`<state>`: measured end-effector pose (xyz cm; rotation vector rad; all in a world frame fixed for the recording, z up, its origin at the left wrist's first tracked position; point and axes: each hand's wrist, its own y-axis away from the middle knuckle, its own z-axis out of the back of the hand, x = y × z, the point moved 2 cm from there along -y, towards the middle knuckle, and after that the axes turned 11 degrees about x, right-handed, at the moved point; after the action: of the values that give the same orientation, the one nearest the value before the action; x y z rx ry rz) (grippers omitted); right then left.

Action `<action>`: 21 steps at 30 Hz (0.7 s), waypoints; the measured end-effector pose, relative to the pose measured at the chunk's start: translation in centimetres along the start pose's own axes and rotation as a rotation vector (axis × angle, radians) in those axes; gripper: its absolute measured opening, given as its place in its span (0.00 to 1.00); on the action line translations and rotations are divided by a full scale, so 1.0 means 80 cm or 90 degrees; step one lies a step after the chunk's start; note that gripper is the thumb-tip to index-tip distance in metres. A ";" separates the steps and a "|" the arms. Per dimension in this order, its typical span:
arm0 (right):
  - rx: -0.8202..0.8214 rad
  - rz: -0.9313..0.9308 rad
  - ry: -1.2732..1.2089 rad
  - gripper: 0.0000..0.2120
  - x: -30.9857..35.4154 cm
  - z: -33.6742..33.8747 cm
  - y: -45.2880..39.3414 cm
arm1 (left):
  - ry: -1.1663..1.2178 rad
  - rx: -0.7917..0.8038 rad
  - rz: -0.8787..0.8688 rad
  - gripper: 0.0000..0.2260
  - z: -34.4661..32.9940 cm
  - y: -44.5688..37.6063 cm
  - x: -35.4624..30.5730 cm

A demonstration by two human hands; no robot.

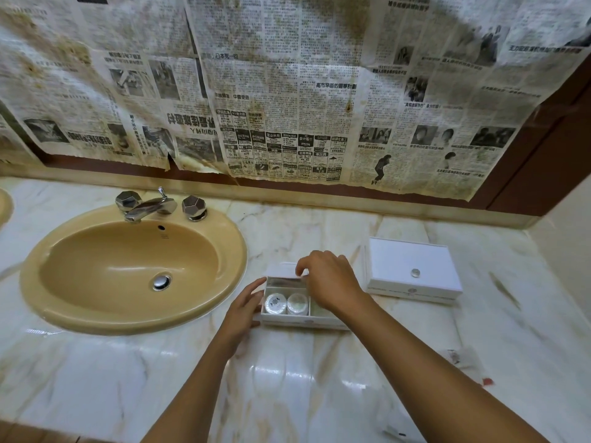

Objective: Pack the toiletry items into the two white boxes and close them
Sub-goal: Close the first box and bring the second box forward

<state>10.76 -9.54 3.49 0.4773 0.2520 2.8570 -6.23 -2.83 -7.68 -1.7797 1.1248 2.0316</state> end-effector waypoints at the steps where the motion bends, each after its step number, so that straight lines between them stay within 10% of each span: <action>1: 0.014 0.002 0.004 0.17 0.001 -0.004 0.003 | 0.003 -0.010 0.008 0.13 -0.001 0.000 -0.002; 21: -0.055 -0.041 -0.084 0.16 -0.024 -0.071 0.020 | -0.029 -0.046 -0.010 0.13 -0.008 0.007 -0.008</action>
<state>10.23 -12.30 -2.07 0.6245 0.1170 2.7465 -5.93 -3.42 -6.83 -1.7608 1.0339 2.1183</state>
